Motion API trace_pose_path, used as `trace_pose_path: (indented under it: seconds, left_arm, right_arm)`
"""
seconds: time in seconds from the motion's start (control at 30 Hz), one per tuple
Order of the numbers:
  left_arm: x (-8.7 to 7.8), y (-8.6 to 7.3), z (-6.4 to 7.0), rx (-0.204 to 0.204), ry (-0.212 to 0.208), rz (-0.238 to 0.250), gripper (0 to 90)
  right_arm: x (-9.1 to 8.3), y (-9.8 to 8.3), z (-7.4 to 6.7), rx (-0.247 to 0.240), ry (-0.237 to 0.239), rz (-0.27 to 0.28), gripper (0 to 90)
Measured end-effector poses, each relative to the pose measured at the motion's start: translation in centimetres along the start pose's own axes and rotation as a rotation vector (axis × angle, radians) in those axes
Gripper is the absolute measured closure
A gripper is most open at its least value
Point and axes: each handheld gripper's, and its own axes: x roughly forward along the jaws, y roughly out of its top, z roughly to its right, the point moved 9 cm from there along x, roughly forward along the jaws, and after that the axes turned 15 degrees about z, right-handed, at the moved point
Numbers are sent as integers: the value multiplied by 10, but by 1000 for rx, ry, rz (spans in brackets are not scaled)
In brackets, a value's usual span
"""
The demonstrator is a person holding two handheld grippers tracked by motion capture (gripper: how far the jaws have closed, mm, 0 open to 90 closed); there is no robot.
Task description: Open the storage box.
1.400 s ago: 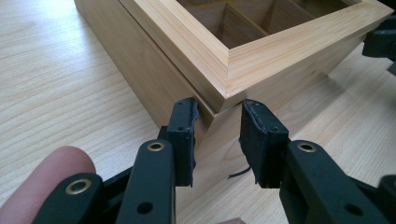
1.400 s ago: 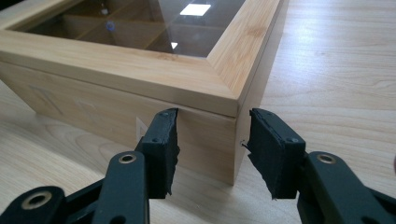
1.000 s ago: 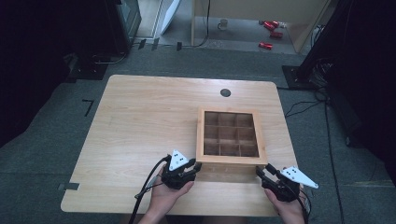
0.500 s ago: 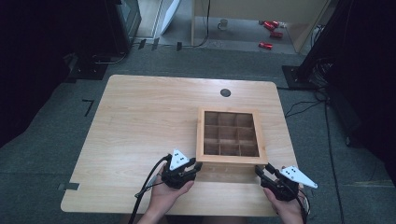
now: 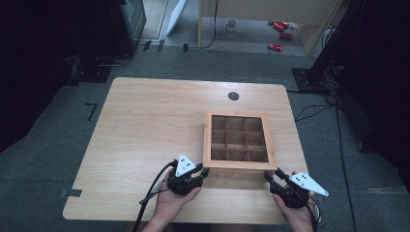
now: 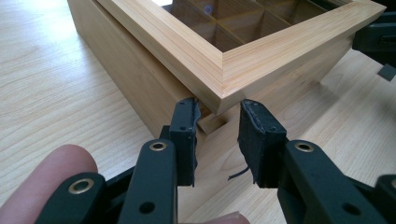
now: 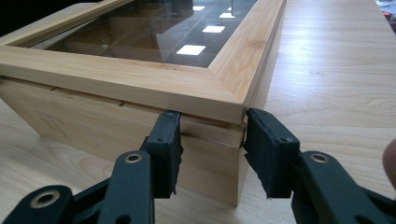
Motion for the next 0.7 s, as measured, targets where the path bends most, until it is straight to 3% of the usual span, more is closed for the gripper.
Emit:
trace_pose_path:
  seconds: [0.27,0.47,0.7]
  left_arm:
    - [-12,-6,-8,8,8,24,552]
    - [-24,-25,-31,16,69,-15,397]
    - [-49,-40,-65,-18,162,-48,280]
  right_arm:
    - [0,3,0,-5,3,4,557]
    - [0,9,0,-24,-6,22,549]
    - [0,16,1,-52,-28,30,486]
